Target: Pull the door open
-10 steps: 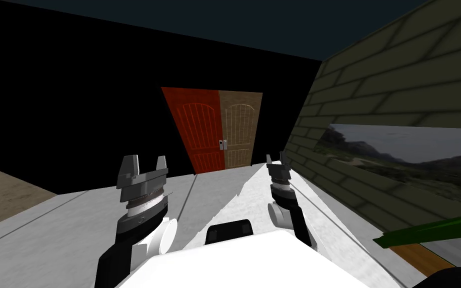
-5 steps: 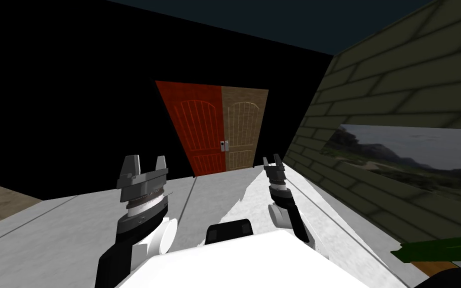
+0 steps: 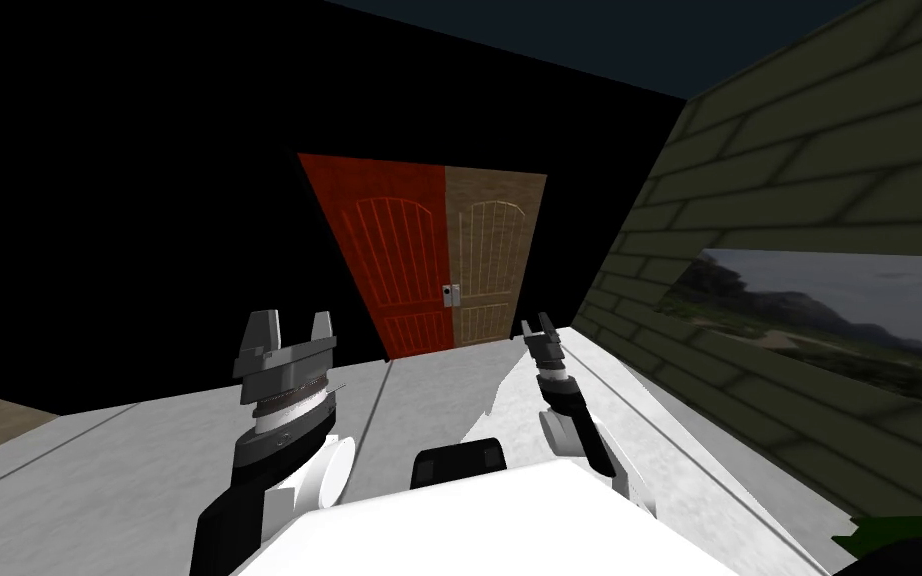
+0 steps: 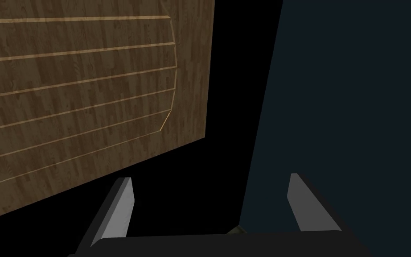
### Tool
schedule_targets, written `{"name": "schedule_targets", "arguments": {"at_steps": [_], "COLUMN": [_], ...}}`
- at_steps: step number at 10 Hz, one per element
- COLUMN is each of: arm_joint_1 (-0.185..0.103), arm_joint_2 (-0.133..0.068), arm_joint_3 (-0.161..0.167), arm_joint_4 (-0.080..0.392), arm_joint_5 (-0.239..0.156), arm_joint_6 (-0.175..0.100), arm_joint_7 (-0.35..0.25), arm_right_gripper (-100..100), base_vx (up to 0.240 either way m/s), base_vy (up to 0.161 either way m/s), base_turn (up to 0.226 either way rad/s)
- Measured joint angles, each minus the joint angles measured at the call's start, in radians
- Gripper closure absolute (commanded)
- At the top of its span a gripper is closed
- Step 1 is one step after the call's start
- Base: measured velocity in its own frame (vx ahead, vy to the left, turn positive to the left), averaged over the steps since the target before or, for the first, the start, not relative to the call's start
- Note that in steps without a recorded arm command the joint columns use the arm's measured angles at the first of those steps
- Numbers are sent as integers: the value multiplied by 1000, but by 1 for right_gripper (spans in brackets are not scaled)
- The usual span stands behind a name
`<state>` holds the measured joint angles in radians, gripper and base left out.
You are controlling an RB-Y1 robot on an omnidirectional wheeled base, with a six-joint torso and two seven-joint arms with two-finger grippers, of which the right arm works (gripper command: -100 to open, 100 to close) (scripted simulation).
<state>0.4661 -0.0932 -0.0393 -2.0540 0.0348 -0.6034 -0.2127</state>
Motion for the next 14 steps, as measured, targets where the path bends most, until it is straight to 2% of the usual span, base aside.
{"name": "schedule_targets", "arguments": {"at_steps": [6,8,12,14], "arm_joint_1": [-21,-32,-58,-61], "arm_joint_2": [-81,-115,-156,-189], "arm_joint_3": [2,-4,0,-4], "arm_joint_4": [140,187,288,327], "arm_joint_5": [26,32,51,57], "arm_joint_6": [11,21,27,36], "arm_joint_7": [-75,-108,-152,-184], "arm_right_gripper": [-100,-100,-100,-100], "base_vx": [191,192,176,209], "base_vy": [104,120,102,107], "base_turn": [-7,-7,-4,-5]}}
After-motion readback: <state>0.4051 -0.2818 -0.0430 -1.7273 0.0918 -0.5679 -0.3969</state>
